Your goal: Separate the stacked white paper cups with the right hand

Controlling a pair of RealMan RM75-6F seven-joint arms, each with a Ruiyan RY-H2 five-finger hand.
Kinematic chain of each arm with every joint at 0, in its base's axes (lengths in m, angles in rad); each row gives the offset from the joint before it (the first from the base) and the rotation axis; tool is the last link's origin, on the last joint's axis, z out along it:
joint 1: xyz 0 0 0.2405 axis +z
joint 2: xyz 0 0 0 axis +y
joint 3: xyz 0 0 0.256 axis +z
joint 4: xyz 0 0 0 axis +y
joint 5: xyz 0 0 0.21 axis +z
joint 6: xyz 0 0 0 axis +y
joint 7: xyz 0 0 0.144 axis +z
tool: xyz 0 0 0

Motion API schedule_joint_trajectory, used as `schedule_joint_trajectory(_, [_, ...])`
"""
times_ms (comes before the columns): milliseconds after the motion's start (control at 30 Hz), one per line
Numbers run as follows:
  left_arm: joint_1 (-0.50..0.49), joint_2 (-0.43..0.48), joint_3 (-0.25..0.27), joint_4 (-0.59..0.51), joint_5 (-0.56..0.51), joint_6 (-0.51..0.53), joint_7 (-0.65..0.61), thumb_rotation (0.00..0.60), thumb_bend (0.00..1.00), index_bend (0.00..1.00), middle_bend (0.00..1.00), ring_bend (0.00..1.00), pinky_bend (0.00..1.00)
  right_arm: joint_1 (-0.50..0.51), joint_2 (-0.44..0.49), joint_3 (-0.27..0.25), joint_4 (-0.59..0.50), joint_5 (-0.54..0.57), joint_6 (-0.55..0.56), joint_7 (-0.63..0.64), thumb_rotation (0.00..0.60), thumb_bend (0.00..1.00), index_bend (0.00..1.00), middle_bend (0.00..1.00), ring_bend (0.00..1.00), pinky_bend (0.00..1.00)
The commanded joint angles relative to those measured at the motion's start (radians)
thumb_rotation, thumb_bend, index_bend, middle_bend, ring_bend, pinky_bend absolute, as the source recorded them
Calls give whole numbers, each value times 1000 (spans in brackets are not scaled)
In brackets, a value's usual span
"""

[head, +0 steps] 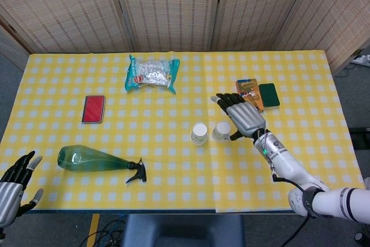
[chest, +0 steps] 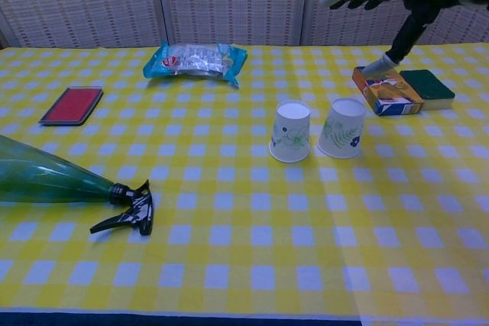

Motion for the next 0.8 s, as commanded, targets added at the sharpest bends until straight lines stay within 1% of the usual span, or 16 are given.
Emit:
schedule_joint_trajectory(33, [-11,-8,-1,3,8,-4,3,600,381,0,0,54,203,-266,52,-110,-12,-340,255,160,600,192,0,0,0,0])
schedule_joint_trajectory(100, [-13,-12,0,12,12,-2,-1,600,381,0,0,54,203,-347,25,-155,50,-435,338,197,600,192,0,0,0,0])
schedule_joint_trajectory(133, [-15,-15,-2,16,6,-8,0,600,381,0,0,54,203,-397,0,-177,97,-486,397,214,600,191,0,0,0,0])
schedule_joint_trajectory(167, [-16,-16,-4,17,0,-13,3,600,381,0,0,54,203,-431,-18,-188,131,-517,438,223,600,191,0,0,0,0])
schedule_joint_trajectory(233, [-20,-18,-6,18,-8,-22,5,600,381,0,0,54,203,-501,-56,-207,194,-568,520,247,600,191,0,0,0,0])
schedule_joint_trajectory(367, [-27,-20,-10,17,-10,-26,9,600,381,0,0,54,203,-594,-102,-231,275,-623,604,299,600,191,0,0,0,0])
schedule_joint_trajectory(500, [-29,-22,-11,19,-11,-26,8,600,381,0,0,54,203,-653,-134,-236,333,-657,647,301,600,192,0,0,0,0])
schedule_joint_trajectory(600, [-25,-23,-9,20,-1,-11,7,600,381,0,0,54,203,-693,-159,-226,366,-649,667,275,600,191,0,0,0,0])
schedule_joint_trajectory(667, [-22,-22,-7,20,7,1,5,600,382,0,0,54,203,-702,-153,-221,366,-641,650,261,600,191,0,0,0,0])
schedule_joint_trajectory(800, [-18,-22,-2,20,18,13,8,600,381,0,0,54,203,-716,-140,-190,357,-638,654,283,600,192,0,0,0,0])
